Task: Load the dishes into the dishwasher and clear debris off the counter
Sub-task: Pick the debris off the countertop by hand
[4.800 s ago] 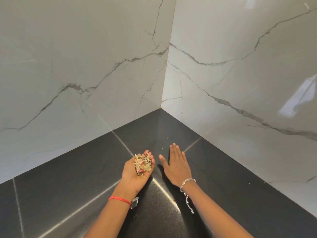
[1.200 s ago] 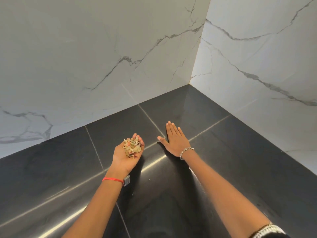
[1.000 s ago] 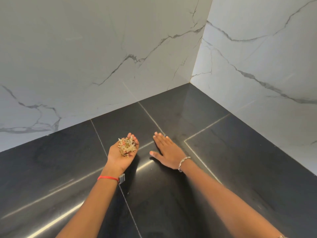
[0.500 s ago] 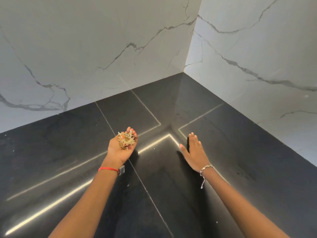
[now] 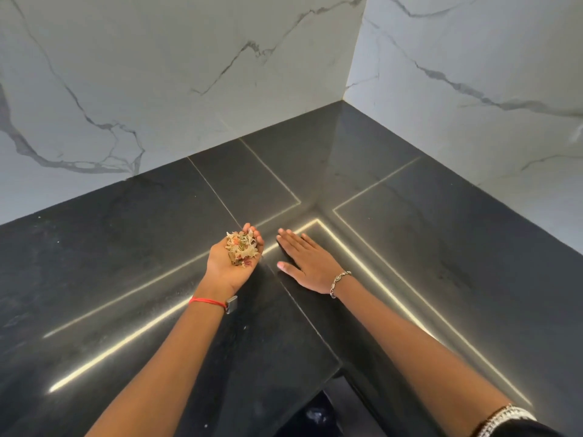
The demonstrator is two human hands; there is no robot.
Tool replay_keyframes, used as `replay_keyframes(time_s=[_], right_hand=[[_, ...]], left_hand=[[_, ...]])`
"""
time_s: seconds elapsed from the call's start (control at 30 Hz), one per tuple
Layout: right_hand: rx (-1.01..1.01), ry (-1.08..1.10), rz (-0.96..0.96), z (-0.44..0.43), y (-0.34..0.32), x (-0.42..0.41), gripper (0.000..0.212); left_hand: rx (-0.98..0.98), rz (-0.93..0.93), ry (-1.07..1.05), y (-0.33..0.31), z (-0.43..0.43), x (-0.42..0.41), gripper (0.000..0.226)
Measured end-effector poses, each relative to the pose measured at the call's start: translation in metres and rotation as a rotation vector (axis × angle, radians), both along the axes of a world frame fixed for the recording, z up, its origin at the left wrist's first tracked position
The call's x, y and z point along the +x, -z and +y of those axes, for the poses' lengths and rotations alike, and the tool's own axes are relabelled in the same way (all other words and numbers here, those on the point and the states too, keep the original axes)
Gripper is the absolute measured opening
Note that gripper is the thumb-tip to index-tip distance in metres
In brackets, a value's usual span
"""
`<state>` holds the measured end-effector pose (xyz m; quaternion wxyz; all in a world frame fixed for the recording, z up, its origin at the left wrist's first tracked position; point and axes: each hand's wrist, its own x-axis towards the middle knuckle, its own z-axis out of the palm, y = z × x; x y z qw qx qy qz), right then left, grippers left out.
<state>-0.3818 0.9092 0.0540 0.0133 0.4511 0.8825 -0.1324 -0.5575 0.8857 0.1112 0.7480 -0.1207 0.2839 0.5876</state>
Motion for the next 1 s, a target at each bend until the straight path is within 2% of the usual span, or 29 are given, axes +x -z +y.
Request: replay_keyframes(time_s=[0.1, 0.17, 0.3, 0.37, 0.4, 0.43, 0.47, 0.53, 0.57, 0.67, 0.73, 0.8, 0.87, 0.93, 1.0], right_hand=[[-0.045, -0.037, 0.037, -0.039, 0.001, 0.011, 0.061], [-0.131, 0.005, 0.121, -0.068, -0.001, 0.020, 0.049], [-0.422, 0.255, 0.578, -0.122, -0.014, 0.043, 0.037], [-0.527, 0.477, 0.839, -0.148, -0.025, 0.057, 0.036], [-0.497, 0.610, 0.985, -0.159, -0.030, 0.066, 0.033], [-0.389, 0.756, 1.104, -0.169, -0.033, 0.075, 0.029], [-0.217, 0.908, 1.140, -0.177, -0.034, 0.085, 0.025], [0.053, 1.155, 0.969, -0.190, -0.031, 0.100, 0.030], [0.064, 1.204, 0.835, -0.194, -0.027, 0.104, 0.036], [-0.070, 1.082, 0.346, -0.199, -0.004, 0.090, 0.060], [-0.019, 0.907, 0.080, -0.198, 0.007, 0.063, 0.081], [0.016, 0.767, 0.034, -0.197, 0.008, 0.038, 0.092], [-0.028, 0.585, 0.134, -0.190, 0.003, 0.022, 0.076], [-0.150, 0.391, 0.326, -0.175, -0.006, 0.014, 0.055], [-0.195, 0.310, 0.427, -0.145, -0.013, 0.011, 0.051]], left_hand=[[0.010, -0.010, 0.062, 0.001, -0.010, 0.003, 0.034], [0.013, -0.014, 0.118, 0.002, -0.017, 0.006, 0.034], [0.008, -0.018, 0.221, 0.005, -0.032, 0.020, 0.034], [-0.001, -0.017, 0.267, 0.004, -0.041, 0.028, 0.035], [-0.002, -0.011, 0.291, 0.004, -0.045, 0.031, 0.035], [0.000, -0.009, 0.309, 0.004, -0.049, 0.034, 0.035], [0.001, -0.014, 0.317, 0.005, -0.052, 0.036, 0.035], [0.001, -0.029, 0.318, 0.007, -0.058, 0.037, 0.034], [0.001, -0.033, 0.311, 0.008, -0.062, 0.037, 0.034], [-0.006, -0.036, 0.291, 0.008, -0.075, 0.037, 0.033], [-0.003, -0.029, 0.272, 0.007, -0.084, 0.036, 0.032], [-0.007, -0.022, 0.253, 0.007, -0.093, 0.035, 0.030], [-0.007, -0.023, 0.230, 0.008, -0.103, 0.033, 0.027], [0.005, -0.028, 0.211, 0.010, -0.112, 0.030, 0.022], [0.002, -0.019, 0.179, 0.011, -0.120, 0.026, 0.023]])
